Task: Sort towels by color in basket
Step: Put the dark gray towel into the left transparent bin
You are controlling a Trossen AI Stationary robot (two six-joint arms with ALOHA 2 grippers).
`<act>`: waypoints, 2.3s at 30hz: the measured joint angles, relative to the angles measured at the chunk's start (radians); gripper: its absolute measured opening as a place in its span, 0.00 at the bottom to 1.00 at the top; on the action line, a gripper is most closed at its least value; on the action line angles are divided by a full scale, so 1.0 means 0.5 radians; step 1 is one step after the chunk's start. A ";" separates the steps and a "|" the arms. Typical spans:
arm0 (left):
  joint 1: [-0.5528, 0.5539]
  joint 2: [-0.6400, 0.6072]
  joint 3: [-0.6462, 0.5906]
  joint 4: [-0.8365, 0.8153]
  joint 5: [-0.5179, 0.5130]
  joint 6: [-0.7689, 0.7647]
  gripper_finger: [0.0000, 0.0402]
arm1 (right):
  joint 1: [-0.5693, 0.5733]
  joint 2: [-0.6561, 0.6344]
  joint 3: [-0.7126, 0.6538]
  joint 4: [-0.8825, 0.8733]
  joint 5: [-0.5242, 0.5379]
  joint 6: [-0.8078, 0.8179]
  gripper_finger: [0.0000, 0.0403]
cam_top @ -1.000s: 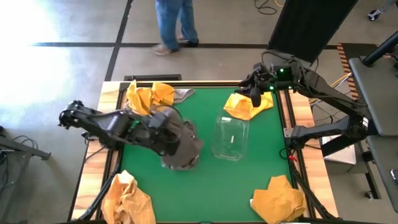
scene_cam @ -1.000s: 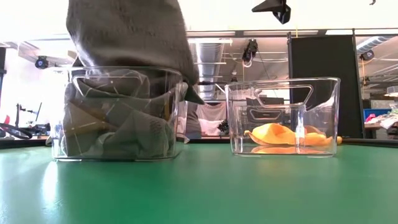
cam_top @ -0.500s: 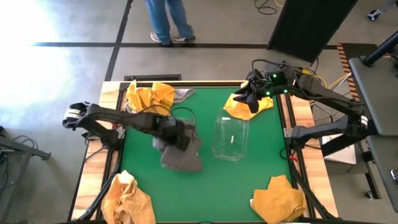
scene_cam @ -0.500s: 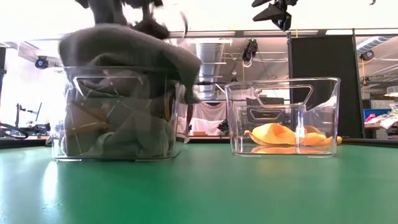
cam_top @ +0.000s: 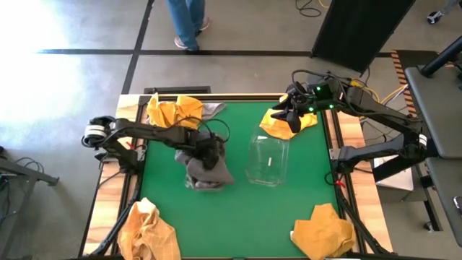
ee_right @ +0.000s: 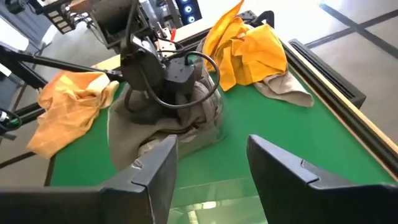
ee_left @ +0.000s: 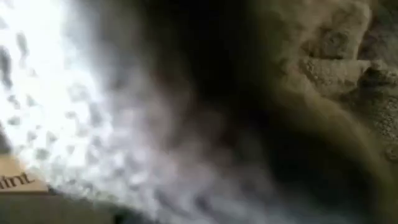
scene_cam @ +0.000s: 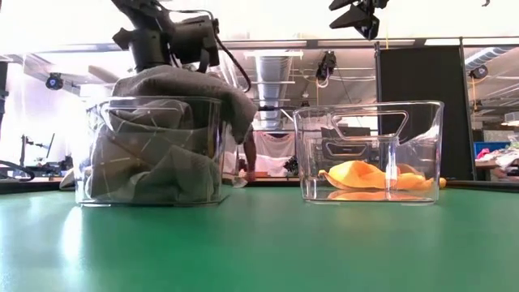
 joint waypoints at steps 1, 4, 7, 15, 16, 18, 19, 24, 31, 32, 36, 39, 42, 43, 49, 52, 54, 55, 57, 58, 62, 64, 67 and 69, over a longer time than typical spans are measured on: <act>-0.002 -0.017 0.049 -0.042 0.043 0.061 0.48 | 0.000 0.000 0.000 0.000 0.004 -0.012 0.46; -0.018 -0.081 0.261 -0.233 0.171 0.210 0.52 | -0.001 0.000 0.000 0.001 0.038 -0.031 0.47; -0.053 -0.118 0.512 -0.531 0.169 0.348 0.53 | -0.001 0.000 0.000 0.001 0.074 -0.032 0.49; -0.215 -0.137 0.946 -0.847 0.015 0.612 0.53 | -0.005 -0.001 0.000 0.001 0.143 -0.043 0.53; -0.246 -0.137 0.954 -0.831 0.052 0.622 0.52 | -0.005 -0.001 0.000 0.000 0.143 -0.036 0.53; -0.334 -0.137 0.941 -0.741 0.184 0.677 0.50 | -0.005 -0.001 0.000 -0.001 0.143 -0.029 0.54; -0.382 -0.137 0.913 -0.659 0.288 0.719 0.48 | -0.005 -0.001 0.000 -0.001 0.143 -0.029 0.54; -0.449 -0.145 0.614 -0.243 0.597 0.649 0.31 | -0.005 -0.001 0.000 -0.001 0.143 -0.029 0.54; -0.211 -0.136 0.137 0.041 0.124 0.429 0.03 | -0.005 -0.001 0.000 -0.058 0.143 0.013 0.54; -0.169 -0.124 0.064 0.062 0.095 0.415 0.04 | -0.005 -0.001 0.000 -0.073 0.143 0.027 0.54; -0.112 -0.089 -0.236 0.328 0.043 0.308 0.04 | -0.005 -0.001 -0.001 -0.112 0.141 0.039 0.54; -0.132 -0.070 -0.404 0.593 0.009 0.214 0.03 | -0.005 -0.001 -0.001 -0.108 0.142 0.039 0.53; -0.155 -0.078 -0.429 0.626 -0.015 0.185 0.04 | -0.005 -0.001 -0.002 -0.123 0.141 0.040 0.54; -0.160 -0.088 -0.413 0.588 0.002 0.193 0.06 | -0.005 -0.001 -0.002 -0.134 0.142 0.040 0.54; -0.166 -0.121 -0.059 0.135 0.079 0.327 0.21 | -0.005 -0.001 -0.002 -0.151 0.141 0.030 0.53; -0.168 -0.127 0.227 -0.148 0.154 0.469 0.29 | -0.005 -0.001 -0.002 -0.151 0.141 0.029 0.53; -0.171 -0.128 0.407 -0.342 0.226 0.567 0.33 | -0.005 -0.001 -0.002 -0.151 0.141 0.025 0.54; -0.171 -0.128 0.495 -0.420 0.262 0.615 0.34 | -0.005 -0.001 -0.002 -0.152 0.141 0.023 0.54; -0.171 -0.131 0.648 -0.534 0.259 0.714 0.36 | -0.005 -0.001 -0.002 -0.152 0.141 0.024 0.54; -0.173 -0.134 0.708 -0.552 0.204 0.764 0.36 | -0.005 -0.001 -0.002 -0.153 0.141 0.024 0.53; -0.107 -0.135 0.792 -0.502 -0.357 0.839 0.35 | -0.005 -0.001 -0.002 -0.153 0.142 0.024 0.53; -0.031 -0.135 0.754 -0.436 -0.520 0.827 0.33 | -0.005 -0.001 -0.002 -0.153 0.142 0.024 0.54; 0.121 -0.123 0.639 -0.427 -0.538 0.667 0.29 | -0.005 -0.001 -0.002 -0.153 0.143 0.024 0.54; 0.202 -0.110 0.546 -0.401 -0.537 0.601 0.24 | -0.005 -0.001 -0.002 -0.153 0.158 0.024 0.53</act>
